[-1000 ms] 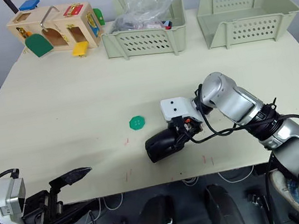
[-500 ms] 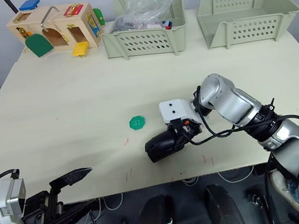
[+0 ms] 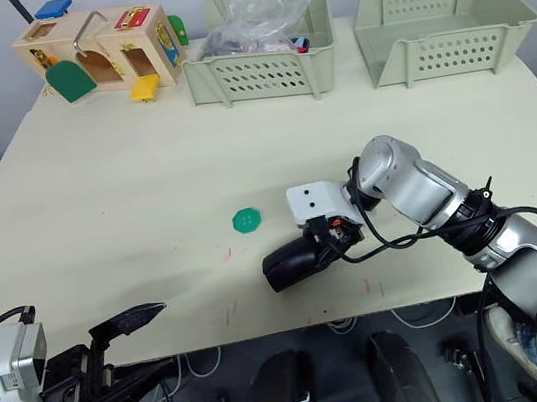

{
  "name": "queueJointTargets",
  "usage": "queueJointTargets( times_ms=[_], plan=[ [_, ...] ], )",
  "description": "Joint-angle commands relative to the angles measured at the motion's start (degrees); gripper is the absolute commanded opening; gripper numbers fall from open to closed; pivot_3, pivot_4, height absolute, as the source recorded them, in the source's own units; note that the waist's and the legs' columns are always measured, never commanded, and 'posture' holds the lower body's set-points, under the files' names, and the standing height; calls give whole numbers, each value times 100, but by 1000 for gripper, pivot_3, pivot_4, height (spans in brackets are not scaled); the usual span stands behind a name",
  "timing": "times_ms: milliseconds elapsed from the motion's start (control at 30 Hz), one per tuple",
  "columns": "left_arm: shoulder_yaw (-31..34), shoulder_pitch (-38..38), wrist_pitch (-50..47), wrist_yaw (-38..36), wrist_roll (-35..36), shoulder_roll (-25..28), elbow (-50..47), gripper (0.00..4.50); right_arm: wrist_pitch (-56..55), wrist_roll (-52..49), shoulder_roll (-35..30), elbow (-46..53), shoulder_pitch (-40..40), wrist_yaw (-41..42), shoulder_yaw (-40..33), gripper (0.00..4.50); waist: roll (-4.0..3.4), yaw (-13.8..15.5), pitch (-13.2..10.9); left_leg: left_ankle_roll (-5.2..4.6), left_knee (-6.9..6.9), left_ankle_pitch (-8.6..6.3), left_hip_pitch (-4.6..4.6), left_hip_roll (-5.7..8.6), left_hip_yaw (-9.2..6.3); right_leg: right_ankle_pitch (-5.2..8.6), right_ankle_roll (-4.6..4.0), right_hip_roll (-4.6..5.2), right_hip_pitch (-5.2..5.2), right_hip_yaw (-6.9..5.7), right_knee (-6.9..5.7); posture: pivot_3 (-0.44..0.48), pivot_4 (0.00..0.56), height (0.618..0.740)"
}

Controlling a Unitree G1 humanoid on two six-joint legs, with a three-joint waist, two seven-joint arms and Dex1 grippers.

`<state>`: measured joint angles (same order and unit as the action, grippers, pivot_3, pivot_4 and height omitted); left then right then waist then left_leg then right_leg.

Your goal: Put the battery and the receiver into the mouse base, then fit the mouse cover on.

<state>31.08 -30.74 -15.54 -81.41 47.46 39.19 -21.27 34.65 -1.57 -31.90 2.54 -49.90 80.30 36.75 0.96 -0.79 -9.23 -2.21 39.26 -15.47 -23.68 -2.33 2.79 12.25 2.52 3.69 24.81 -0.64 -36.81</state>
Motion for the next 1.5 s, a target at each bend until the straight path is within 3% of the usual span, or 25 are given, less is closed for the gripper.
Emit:
queueJointTargets(
  times_ms=[33,1500],
  plan=[
    [113,-81,111,-55,54,-22,-86,4500,72,162,45,31,-65,-86,87,2537,0,-2,0,0,0,0,0,0,0,0,0,0,0,0,0,0,150,740],
    [28,-224,262,-49,31,-120,-72,4500,-22,412,257,-214,-285,129,191,2537,0,-12,1,0,-1,0,2,-1,-2,0,-1,-1,0,-1,0,0,150,740]
  ],
)
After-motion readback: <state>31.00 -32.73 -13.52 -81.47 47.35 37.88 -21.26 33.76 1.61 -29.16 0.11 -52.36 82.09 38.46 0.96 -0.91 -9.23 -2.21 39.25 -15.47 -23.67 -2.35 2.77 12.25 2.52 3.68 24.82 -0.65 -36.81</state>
